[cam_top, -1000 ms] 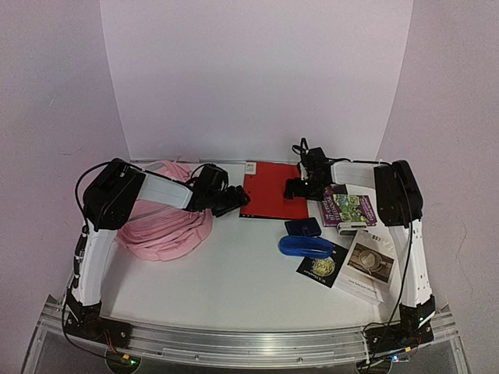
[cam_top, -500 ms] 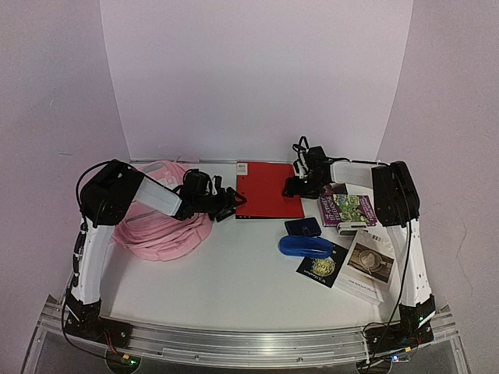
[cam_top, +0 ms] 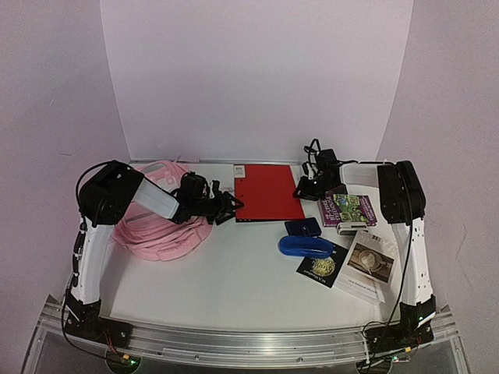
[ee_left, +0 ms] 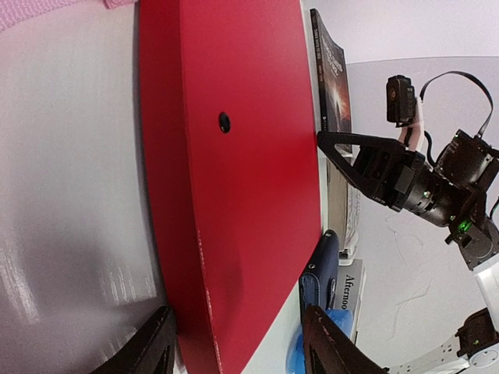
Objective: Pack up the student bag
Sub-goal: Pick up the files from the center of the board.
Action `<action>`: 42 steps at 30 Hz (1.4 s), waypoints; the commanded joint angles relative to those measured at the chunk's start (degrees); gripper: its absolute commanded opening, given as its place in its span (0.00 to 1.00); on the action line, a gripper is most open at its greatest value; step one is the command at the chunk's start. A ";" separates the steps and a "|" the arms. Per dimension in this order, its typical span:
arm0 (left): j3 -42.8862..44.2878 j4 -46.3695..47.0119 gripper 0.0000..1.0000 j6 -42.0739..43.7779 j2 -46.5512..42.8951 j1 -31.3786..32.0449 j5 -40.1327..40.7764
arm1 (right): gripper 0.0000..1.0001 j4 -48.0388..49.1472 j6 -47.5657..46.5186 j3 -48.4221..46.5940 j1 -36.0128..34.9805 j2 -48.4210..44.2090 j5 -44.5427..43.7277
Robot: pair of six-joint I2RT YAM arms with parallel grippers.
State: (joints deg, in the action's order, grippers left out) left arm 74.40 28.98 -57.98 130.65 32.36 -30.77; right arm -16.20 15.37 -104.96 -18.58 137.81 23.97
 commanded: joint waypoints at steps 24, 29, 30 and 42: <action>-7.59 14.04 0.24 -0.54 -5.87 1.12 2.46 | 0.25 10.75 10.59 8.10 -4.53 -7.77 24.21; -9.52 12.32 0.10 2.38 -11.29 1.12 5.94 | 0.52 10.50 9.49 6.93 -4.53 -10.69 23.68; -9.77 12.09 0.08 3.08 -12.29 1.12 6.36 | 0.58 10.49 9.06 6.79 -4.50 -11.68 23.44; -18.68 17.75 0.00 9.84 -28.19 0.95 11.19 | 0.98 5.82 3.24 12.08 -2.49 -27.71 17.87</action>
State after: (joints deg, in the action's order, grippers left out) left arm 58.01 35.38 -52.05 111.26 33.49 -21.22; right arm -10.03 19.64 -96.70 -22.08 118.37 45.19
